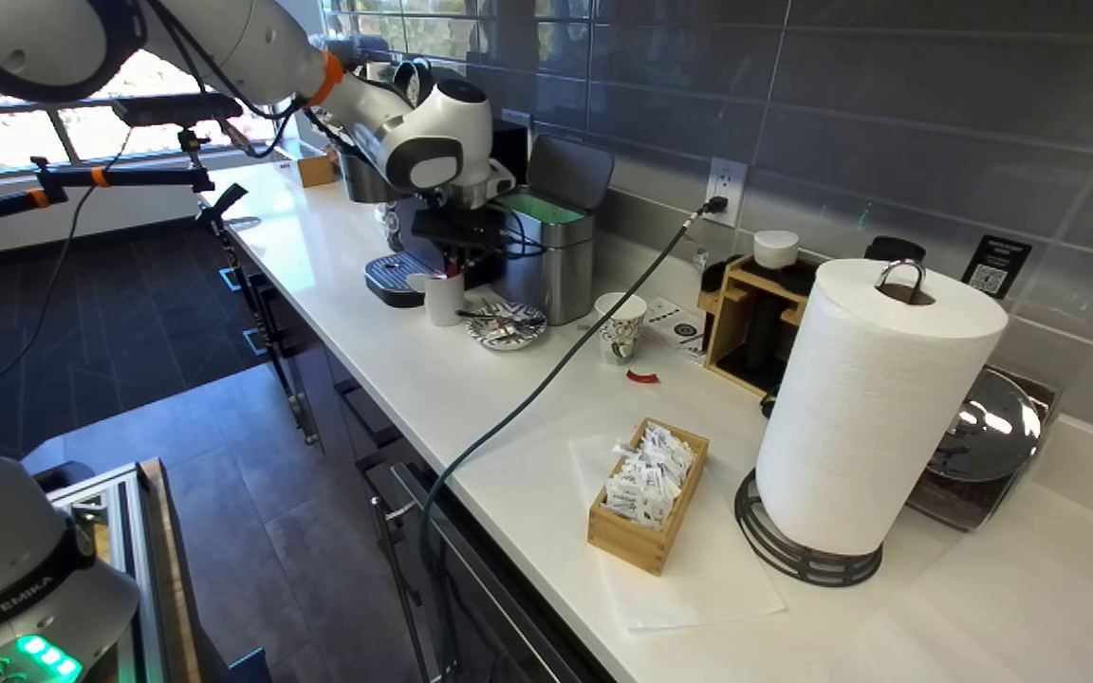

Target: Move the broken mug to the left

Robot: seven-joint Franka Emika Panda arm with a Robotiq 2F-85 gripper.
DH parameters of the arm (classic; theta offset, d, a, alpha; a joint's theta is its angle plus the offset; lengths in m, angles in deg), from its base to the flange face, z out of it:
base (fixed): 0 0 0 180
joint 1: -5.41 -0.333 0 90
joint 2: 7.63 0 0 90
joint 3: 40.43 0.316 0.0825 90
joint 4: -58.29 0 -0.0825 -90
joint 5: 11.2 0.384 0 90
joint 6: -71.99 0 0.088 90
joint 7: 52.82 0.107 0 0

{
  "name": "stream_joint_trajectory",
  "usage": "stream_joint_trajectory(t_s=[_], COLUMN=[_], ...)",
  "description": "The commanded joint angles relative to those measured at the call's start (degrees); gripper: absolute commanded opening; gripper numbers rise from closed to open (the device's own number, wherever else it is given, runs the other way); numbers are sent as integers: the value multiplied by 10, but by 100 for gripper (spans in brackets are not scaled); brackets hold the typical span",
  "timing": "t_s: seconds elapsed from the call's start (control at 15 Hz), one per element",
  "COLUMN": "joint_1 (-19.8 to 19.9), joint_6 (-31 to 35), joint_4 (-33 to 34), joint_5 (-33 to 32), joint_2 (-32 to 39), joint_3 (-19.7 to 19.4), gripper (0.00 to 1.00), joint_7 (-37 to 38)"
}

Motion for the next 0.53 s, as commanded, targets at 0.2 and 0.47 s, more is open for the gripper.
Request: stream_joint_trajectory(t_s=[0.2, 0.47], joint_1=[12, 10], joint_6=[-21, -54], joint_4=[16, -15], joint_5=[-1, -25], joint_2=[2, -31], joint_3=[12, 4], gripper=[66, 97], joint_7=[-6, -14])
